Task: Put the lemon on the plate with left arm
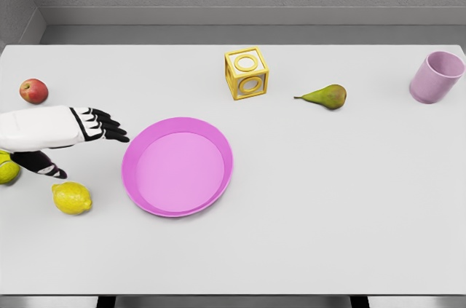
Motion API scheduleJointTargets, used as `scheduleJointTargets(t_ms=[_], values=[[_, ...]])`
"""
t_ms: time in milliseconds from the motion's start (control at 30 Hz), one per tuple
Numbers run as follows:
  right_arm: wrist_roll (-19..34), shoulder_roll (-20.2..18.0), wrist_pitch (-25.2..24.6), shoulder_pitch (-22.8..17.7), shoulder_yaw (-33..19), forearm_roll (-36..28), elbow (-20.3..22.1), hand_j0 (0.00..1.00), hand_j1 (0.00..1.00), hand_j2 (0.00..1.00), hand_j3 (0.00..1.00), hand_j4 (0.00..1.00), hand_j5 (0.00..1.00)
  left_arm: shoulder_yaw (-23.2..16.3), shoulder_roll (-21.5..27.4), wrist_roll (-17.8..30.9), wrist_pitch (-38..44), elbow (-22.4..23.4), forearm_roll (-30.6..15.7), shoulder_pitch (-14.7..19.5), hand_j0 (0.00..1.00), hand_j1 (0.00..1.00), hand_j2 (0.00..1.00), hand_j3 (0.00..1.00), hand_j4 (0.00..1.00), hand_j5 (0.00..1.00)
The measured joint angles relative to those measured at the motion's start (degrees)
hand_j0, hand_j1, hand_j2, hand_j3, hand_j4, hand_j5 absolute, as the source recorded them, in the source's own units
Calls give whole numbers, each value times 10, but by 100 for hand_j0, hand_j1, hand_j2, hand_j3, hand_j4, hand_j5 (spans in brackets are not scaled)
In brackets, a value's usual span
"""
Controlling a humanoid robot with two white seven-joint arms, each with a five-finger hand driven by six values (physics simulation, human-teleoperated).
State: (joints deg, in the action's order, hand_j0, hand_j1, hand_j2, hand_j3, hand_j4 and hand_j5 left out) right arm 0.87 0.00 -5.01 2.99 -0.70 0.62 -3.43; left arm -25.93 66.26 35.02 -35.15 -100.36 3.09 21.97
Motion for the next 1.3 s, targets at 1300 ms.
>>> scheduleJointTargets(t_ms=[1300], values=[[0,0,-1,-8,0,-1,-2,100,100,100,100,100,100,-19,43,-94,0,15,128,-97,100,100,100,100,100,100]])
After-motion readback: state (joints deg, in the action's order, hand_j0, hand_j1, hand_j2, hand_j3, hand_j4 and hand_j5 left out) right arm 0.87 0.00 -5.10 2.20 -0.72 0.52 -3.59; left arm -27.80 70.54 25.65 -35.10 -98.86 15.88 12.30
